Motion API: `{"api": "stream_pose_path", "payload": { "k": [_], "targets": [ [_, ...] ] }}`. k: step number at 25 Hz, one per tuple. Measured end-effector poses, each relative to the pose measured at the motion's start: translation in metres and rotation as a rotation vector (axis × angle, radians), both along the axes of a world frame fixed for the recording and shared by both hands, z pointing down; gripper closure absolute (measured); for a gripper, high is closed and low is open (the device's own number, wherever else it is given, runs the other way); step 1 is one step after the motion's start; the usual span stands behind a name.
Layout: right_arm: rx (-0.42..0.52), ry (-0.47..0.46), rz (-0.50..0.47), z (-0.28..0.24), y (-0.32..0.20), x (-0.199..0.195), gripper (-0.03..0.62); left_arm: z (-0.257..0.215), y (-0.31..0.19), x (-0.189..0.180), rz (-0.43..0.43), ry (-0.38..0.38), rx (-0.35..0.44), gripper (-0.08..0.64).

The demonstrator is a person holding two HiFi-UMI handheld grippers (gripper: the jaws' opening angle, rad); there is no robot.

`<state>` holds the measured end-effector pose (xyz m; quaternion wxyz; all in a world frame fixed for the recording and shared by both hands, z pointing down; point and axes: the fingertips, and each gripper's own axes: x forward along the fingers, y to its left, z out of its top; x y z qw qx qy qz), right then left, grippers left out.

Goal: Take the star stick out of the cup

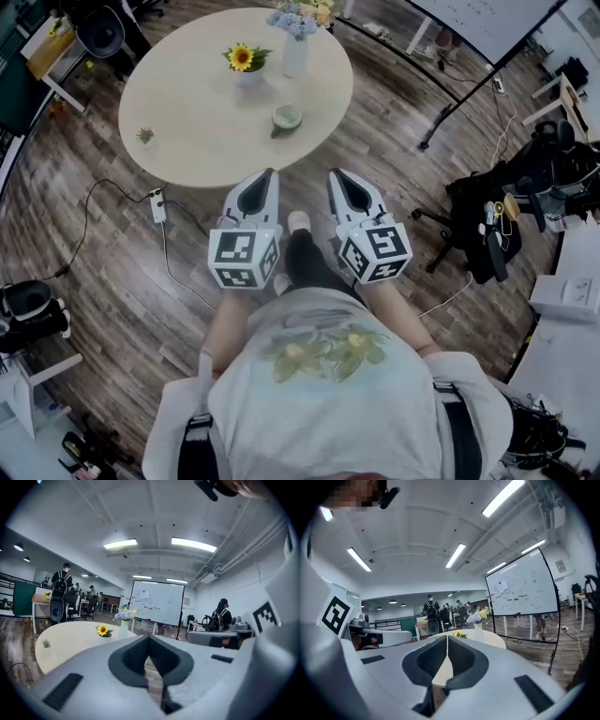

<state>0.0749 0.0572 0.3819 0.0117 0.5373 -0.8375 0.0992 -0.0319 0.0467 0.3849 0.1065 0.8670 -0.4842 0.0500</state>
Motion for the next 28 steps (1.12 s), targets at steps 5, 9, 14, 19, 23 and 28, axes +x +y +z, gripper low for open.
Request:
{"api": "stream_pose_path", "payload": {
  "k": [5,9,14,19,23,28],
  "targets": [
    [-0.038,-0.059,0.010,0.004,-0.012,0.006,0.556,0.004,-0.009,0.007,0.032,-0.020,-0.012,0.557],
    [-0.063,-0.088,0.027,0.005,-0.027,0.014,0.419,0.008,-0.018,0.009,0.053,-0.013,-0.032,0.557],
    [-0.085,-0.111,0.052,0.008,-0.047,0.027,0.376,0.013,-0.030,0.007,0.050,0.000,-0.056,0.557],
    [-0.105,-0.139,0.055,0.012,-0.067,0.035,0.374,0.017,-0.049,0.009,0.047,-0.044,-0.049,0.557],
    [-0.124,-0.154,0.057,0.017,-0.084,0.037,0.374,0.015,-0.065,0.007,0.038,-0.069,-0.021,0.557],
    [-0.152,-0.173,0.060,0.026,-0.113,0.038,0.374,0.017,-0.094,0.004,0.021,-0.126,0.002,0.557]
  ]
}}
